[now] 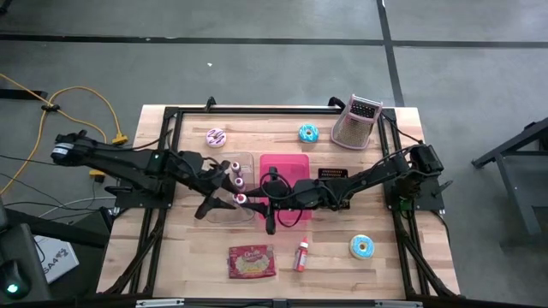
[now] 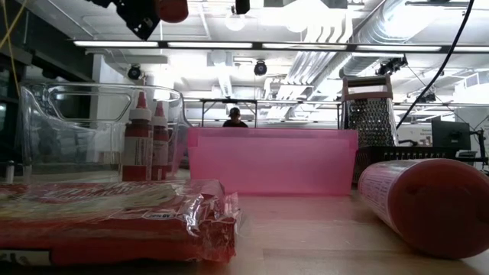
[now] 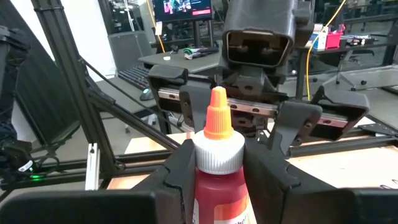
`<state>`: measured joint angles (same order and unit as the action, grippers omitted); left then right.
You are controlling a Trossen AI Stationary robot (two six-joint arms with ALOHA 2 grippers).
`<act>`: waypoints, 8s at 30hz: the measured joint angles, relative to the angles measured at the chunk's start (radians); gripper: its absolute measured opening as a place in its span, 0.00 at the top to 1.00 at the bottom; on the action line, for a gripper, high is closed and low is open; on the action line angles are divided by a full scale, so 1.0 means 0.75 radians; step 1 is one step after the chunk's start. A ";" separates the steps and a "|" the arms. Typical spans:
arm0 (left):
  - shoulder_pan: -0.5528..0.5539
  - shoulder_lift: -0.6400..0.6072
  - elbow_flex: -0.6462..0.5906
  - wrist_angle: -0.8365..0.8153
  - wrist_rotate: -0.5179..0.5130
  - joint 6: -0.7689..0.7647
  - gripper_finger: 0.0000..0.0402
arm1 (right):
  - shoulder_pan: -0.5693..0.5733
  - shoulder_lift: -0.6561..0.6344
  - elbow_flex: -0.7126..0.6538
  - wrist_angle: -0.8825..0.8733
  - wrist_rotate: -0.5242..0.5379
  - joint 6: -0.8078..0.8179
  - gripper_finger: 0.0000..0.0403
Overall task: Pick & Place Food Item
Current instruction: Put the right orange food coloring bottle into the transparent bin, then put the orange food coloring bottle into the transparent bin
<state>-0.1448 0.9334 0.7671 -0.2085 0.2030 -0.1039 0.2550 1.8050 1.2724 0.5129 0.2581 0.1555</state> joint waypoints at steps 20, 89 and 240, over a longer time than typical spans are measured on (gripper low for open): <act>-0.001 0.028 0.059 0.042 0.006 0.039 0.48 | -0.035 -0.001 0.000 0.023 -0.010 -0.035 0.75; -0.002 0.015 0.057 0.051 -0.031 -0.002 0.63 | -0.052 -0.001 0.001 -0.076 -0.032 0.039 0.46; -0.064 -0.485 -0.768 0.483 -0.493 -0.099 0.56 | 0.087 -0.005 0.000 -0.255 -0.035 0.181 0.48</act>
<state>-0.1928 0.5696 0.1913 0.1536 -0.1666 -0.1779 0.3206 1.8010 1.2724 0.3219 0.2319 0.2909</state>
